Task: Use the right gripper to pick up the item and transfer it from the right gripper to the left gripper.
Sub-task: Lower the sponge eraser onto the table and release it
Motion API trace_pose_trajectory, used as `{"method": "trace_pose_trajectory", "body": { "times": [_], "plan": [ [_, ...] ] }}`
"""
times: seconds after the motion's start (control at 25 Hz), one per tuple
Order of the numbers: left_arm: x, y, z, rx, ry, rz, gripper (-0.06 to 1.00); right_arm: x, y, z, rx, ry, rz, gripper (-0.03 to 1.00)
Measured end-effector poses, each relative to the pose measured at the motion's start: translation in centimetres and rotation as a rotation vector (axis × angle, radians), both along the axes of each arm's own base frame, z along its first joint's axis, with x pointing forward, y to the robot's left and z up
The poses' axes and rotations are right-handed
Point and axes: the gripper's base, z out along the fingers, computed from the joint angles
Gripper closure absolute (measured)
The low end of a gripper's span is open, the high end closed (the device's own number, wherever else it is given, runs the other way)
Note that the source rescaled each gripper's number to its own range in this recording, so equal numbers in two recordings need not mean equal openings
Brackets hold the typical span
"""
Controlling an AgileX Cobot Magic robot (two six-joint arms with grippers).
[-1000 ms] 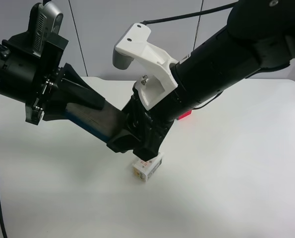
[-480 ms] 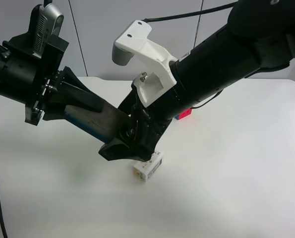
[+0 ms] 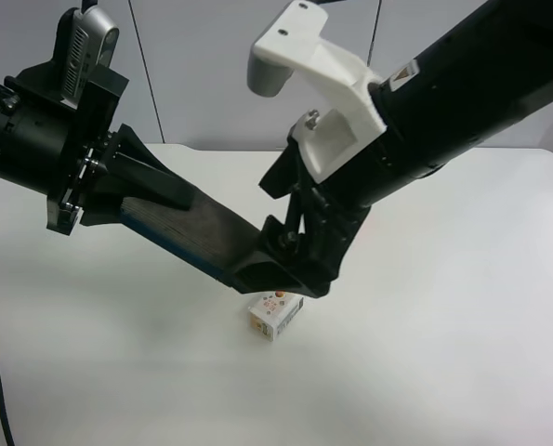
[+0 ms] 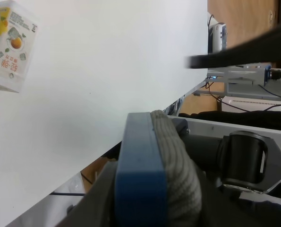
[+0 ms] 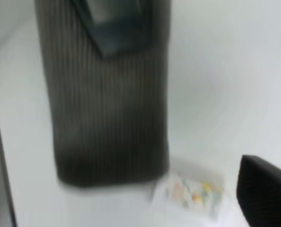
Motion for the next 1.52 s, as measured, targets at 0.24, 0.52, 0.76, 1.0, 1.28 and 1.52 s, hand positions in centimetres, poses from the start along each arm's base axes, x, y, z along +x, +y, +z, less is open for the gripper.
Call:
{"method": "trace_pose_trajectory", "body": {
  "times": [0.24,0.52,0.76,1.0,1.28,1.52],
  "plan": [
    [0.0,0.0,0.0,0.000,0.000,0.000,0.93,-2.8,-3.9,1.7,-0.184,0.093,-0.093,-0.03],
    [0.0,0.0,0.0,0.000,0.000,0.000,0.93,-5.8,-7.8,3.9,-0.284,0.125,-0.204,-0.03],
    [0.0,0.0,0.0,0.001,-0.002,0.004,0.93,-9.2,-11.1,5.4,-0.150,0.084,-0.315,-0.03],
    [0.0,0.0,0.0,0.002,-0.004,0.004,0.93,-13.6,-15.3,2.6,-0.078,0.042,-0.351,-0.03],
    [0.0,0.0,0.0,0.003,-0.009,0.000,0.93,-16.5,-18.5,-1.3,0.028,-0.033,-0.416,-0.03],
    [0.1,0.0,0.0,0.004,-0.013,0.000,0.93,-16.5,-19.4,-1.6,0.143,-0.106,-0.535,-0.03]
  ]
}}
